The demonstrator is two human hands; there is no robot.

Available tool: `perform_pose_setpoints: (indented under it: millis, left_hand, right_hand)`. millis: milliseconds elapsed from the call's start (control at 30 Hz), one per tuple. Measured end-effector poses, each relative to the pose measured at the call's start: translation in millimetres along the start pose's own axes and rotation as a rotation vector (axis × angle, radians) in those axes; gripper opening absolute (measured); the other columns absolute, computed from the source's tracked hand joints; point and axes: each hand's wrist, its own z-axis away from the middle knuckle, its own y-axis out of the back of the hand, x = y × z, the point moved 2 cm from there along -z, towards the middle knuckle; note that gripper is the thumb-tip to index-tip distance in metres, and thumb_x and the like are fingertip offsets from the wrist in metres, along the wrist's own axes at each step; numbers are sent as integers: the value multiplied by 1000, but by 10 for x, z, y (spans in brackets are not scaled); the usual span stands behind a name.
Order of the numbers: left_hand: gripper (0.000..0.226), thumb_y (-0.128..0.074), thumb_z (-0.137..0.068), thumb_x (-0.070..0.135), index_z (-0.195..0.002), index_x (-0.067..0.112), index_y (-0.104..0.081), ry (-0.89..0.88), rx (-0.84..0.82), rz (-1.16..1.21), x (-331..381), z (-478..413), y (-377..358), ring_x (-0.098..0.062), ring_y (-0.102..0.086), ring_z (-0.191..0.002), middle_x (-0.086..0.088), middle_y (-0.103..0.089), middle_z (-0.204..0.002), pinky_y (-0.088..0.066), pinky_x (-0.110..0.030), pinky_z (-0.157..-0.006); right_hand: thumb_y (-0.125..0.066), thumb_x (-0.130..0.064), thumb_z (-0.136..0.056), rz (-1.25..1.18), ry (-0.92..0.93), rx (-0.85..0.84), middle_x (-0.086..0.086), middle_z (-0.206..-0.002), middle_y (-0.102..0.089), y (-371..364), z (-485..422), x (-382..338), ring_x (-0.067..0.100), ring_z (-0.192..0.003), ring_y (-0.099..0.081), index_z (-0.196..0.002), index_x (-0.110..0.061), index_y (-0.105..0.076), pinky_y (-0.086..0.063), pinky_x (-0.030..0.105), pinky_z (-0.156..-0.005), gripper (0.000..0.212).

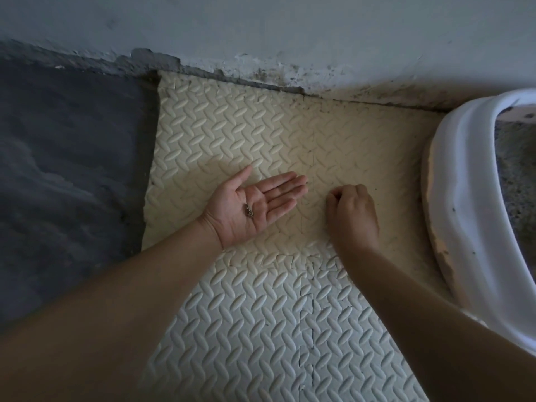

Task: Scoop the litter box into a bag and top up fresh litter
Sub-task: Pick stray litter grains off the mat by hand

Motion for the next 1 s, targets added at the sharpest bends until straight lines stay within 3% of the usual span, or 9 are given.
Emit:
perform_pose_setpoints:
  millis: [100,200,400,567,733,1000]
  left_hand:
    - [70,-29,-96,46,-139,-8,-38,-62,16,-33,-9,-15,0,-35,-35,-137,-24,-35,-148,-31,-42,-113]
    - [68,-29,-96,44,-141,-8,-33,-77,-3,-17,-31,-33,-34,-34,-31,-139,-23,-32,-149,-27,-44,-114]
    - [71,-10,-98,49,-140,-1,-37,-153,88,-275,-83,-34,-54,-24,-40,-135,-15,-44,-145,-29,-35,-111]
    - [71,-11,-98,49,-142,-3,-32,-154,61,-228,-67,-37,-32,-26,-37,-137,-17,-39,-147,-28,-36,-113]
    - [72,-12,-98,49,-140,-5,-35,-144,29,-210,-57,-35,-7,-28,-33,-139,-19,-37,-148,-23,-38,-116]
    - [71,-13,-98,49,-140,-4,-34,-142,33,-217,-59,-34,-15,-28,-35,-138,-19,-37,-148,-29,-37,-114]
  right_hand:
    - [-45,-26,-95,-248,-45,-22,-1,-101,-53,105,239,-249,17,-90,-54,-99,-14,-58,-48,30,-82,18]
    - [-43,-32,-93,-377,135,-60,-2,-98,-53,61,577,-670,14,-83,-54,-96,-14,-56,-52,32,-75,22]
    - [-54,-20,-90,-319,208,36,2,-88,-54,-156,719,-1095,18,-80,-52,-88,-9,-58,-46,28,-69,12]
    - [-66,-17,-85,-355,138,74,-2,-85,-56,-169,711,-983,16,-78,-53,-90,-13,-64,-49,35,-69,6]
    - [-65,-20,-87,-396,195,121,-3,-78,-55,-169,747,-944,15,-71,-50,-85,-13,-68,-47,36,-62,8]
    - [-73,-18,-80,-481,119,133,-7,-79,-58,-181,723,-914,14,-72,-54,-85,-16,-69,-50,39,-63,7]
